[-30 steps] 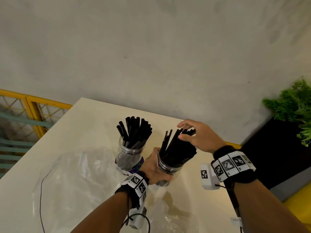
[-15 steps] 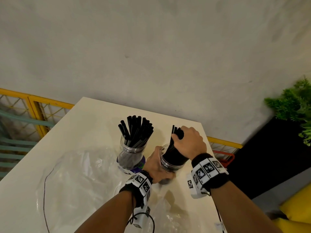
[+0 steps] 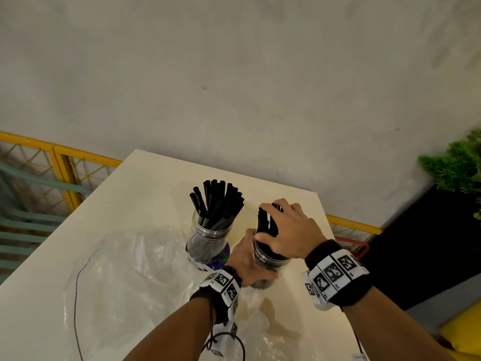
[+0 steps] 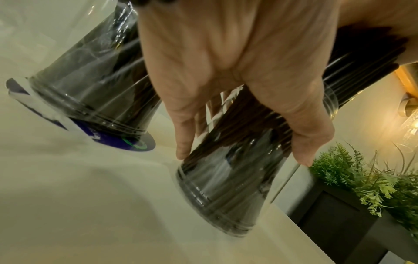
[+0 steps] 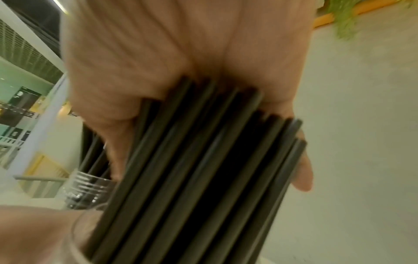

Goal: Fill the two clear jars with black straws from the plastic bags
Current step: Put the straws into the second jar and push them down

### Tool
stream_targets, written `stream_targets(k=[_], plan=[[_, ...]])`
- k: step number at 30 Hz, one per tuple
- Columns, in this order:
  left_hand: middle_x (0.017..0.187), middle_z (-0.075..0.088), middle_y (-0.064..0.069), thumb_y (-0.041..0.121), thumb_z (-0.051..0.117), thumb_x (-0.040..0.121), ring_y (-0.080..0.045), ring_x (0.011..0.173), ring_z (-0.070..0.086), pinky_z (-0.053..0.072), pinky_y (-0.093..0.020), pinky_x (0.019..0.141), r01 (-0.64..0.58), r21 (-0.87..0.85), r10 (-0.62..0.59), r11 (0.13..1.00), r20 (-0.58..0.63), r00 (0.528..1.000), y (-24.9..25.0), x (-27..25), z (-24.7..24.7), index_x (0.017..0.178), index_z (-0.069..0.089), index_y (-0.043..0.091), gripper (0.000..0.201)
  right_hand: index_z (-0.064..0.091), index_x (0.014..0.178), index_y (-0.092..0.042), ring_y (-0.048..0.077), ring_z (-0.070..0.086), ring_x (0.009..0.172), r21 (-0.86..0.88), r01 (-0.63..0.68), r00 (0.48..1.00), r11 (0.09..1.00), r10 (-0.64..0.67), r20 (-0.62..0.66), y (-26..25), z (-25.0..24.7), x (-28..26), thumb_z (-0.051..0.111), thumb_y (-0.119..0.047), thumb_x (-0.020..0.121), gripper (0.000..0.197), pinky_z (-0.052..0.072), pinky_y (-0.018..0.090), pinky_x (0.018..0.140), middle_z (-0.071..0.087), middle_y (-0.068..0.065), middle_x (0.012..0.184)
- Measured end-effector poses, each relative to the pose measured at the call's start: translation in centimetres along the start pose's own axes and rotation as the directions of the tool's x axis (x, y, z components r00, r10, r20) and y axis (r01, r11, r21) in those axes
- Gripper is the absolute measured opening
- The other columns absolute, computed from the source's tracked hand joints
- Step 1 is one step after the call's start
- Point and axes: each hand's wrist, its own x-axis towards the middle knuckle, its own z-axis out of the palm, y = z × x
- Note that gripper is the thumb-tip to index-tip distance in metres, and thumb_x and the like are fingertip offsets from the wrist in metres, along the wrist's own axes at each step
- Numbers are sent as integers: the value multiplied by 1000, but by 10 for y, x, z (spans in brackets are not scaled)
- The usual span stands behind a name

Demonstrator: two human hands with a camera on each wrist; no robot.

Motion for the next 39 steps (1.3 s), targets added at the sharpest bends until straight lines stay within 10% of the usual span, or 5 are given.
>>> stream_targets(k=[10,15,21,27,39], plan=[[124,60,5,34,89,55,-18,112,61,52,-38,99,-5,24,5,1000,10,1000,6,0,-1,139,30,19,103,49,122,-12,36,57,113,165,-350,935,922,334,119,37,-13,25,43,-65,89,62,48,41,89,57,14,127],[121,62,6,37,87,53,-18,109,63,54,-38,96,-12,19,12,1000,4,1000,6,1,0,133,31,21,98,44,137,-27,26,39,134,197,-15,984,980,49,-169,9,-36,6,43,-59,92,54,39,52,105,41,-2,145],[129,55,6,37,87,55,-20,113,60,53,-33,94,-17,53,18,998,-2,1000,3,3,2,135,25,23,102,39,144,-37,32,0,152,-289,188,976,939,-146,160,-11,-9,6,50,-71,80,73,1,69,113,8,-2,166],[120,62,7,43,86,47,-19,108,64,56,-42,93,4,23,-4,1000,10,1000,-1,5,2,128,31,27,99,60,116,-23,31,51,114,12,-73,993,997,72,99,15,-8,14,57,-57,85,46,47,44,93,45,0,111],[121,62,7,41,85,51,-18,109,63,55,-39,96,-3,43,3,999,18,1000,1,5,1,136,26,25,105,65,106,-20,25,58,107,226,-127,992,966,127,15,26,-37,12,39,-63,94,52,47,41,94,55,2,110]])
